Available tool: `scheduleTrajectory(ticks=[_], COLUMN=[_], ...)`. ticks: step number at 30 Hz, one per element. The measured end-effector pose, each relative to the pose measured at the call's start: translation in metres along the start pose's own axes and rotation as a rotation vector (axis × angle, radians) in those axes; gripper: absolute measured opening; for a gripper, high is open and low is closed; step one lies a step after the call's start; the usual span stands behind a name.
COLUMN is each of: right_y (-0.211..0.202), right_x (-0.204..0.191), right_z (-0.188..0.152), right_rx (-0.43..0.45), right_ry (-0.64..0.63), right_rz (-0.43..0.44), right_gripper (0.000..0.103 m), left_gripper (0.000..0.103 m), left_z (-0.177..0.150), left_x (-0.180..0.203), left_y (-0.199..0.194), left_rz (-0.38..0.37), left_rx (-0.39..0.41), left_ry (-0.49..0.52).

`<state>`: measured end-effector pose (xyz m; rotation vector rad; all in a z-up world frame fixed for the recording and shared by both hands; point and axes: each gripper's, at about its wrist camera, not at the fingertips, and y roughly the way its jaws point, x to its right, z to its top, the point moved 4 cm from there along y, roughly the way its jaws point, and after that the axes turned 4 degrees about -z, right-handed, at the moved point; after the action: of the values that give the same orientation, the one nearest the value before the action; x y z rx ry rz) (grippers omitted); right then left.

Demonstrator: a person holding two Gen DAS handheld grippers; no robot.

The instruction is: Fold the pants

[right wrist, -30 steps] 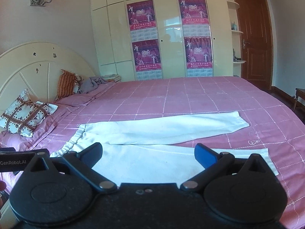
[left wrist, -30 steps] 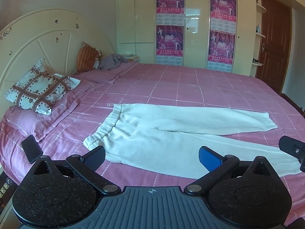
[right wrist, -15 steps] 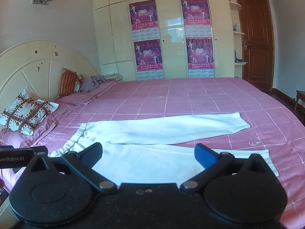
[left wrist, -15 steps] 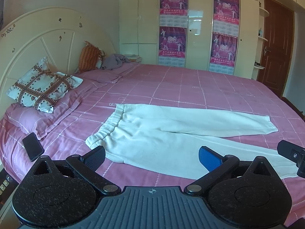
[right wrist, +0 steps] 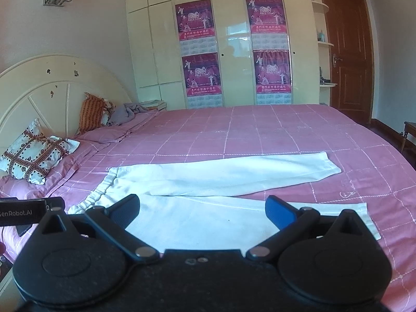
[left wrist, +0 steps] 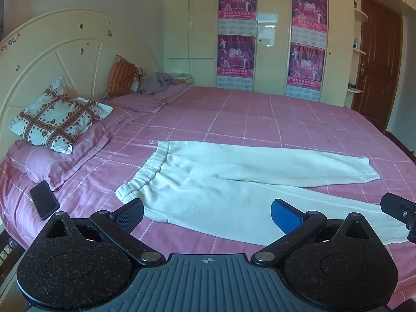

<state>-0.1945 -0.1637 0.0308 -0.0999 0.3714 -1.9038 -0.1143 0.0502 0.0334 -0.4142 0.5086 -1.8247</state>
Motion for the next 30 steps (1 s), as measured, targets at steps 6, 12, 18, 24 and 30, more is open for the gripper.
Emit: scheduleTrajectory(ticks=[6,12,18,24,30], right_y=[0.011,0.013,0.016,0.019,0.030], right_x=[0.004,0.004,0.008,0.011,0.007], right_z=[-0.001,0.000,-0.001,-0.003,-0.007], right_rx=[-0.066,-0.069,-0.077,-0.066,-0.099], right_ry=[-0.074,-0.077,-0.062,-0.068,-0.057], right_rz=[-0.062,-0.066,-0.071,-0.081,-0.102], right_gripper=[0.103,0.103,0.103,0.103,0.103], left_gripper=[0.103,0.103,0.103,0.103,0.103], left_z=[0.003,0.009,0.014,0.024,0.031], left_x=[0.002,0.003,0.002,-0.009,-0.020], left_y=[0.005,0.008,0.014,0.032,0.050], left_rz=[-0.006,-0.004,-0.014,-0.012,-0.006], left_rx=[-0.003,0.000,-0.002,-0.018,-0.022], left_ry=[0.005,0.007,0.014,0.002,0.003])
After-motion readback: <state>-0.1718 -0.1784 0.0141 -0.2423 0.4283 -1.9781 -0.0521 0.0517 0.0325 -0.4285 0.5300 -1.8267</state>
